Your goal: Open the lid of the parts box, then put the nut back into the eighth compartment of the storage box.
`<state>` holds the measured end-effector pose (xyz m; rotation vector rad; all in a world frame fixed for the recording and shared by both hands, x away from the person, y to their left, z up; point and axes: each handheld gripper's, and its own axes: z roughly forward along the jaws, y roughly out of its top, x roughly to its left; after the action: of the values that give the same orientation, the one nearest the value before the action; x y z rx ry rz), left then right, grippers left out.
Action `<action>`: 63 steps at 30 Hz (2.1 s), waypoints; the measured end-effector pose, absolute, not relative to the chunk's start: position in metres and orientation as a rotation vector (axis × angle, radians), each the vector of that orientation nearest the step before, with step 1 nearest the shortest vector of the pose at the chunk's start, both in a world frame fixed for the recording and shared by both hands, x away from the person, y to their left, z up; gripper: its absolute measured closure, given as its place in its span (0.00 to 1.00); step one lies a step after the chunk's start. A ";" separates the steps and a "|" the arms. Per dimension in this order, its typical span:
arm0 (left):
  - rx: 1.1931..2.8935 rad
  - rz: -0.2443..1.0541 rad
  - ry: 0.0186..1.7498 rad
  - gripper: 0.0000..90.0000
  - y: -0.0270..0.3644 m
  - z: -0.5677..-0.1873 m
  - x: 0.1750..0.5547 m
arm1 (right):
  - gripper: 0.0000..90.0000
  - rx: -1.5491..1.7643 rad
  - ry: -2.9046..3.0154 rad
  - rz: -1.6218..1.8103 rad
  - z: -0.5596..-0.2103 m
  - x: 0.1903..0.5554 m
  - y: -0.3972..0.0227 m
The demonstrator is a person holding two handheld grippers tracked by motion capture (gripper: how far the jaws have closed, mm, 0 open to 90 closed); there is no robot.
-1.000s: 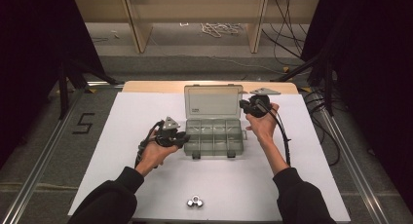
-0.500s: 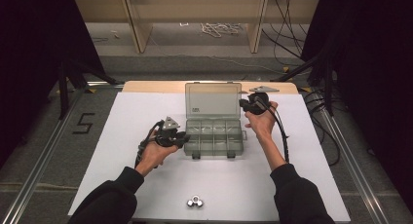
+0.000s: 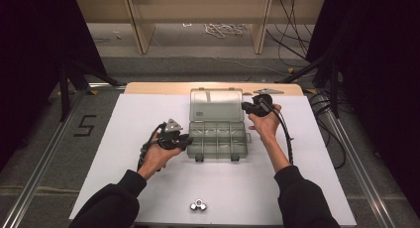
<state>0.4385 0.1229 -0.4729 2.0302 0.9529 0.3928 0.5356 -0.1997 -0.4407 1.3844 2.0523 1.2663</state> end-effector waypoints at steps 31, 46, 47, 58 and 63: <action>1.874 0.409 0.922 0.45 0.155 -0.439 0.405 | 0.41 0.982 2.173 1.351 -0.387 0.437 -0.165; 1.782 0.434 0.838 0.34 0.163 -0.420 0.374 | 0.31 0.930 2.247 1.330 -0.397 0.394 -0.163; 1.779 0.441 0.823 0.34 0.164 -0.419 0.372 | 0.31 0.930 2.244 1.335 -0.398 0.392 -0.164; 1.708 0.446 0.765 0.31 0.175 -0.422 0.346 | 0.25 0.915 2.290 1.331 -0.404 0.374 -0.165; 1.702 0.433 0.744 0.28 0.177 -0.425 0.337 | 0.25 0.873 2.328 1.290 -0.406 0.365 -0.162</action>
<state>0.3367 0.1772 -0.4253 1.7019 0.7438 0.4327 0.3650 -0.1620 -0.4057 0.8725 2.3277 1.2902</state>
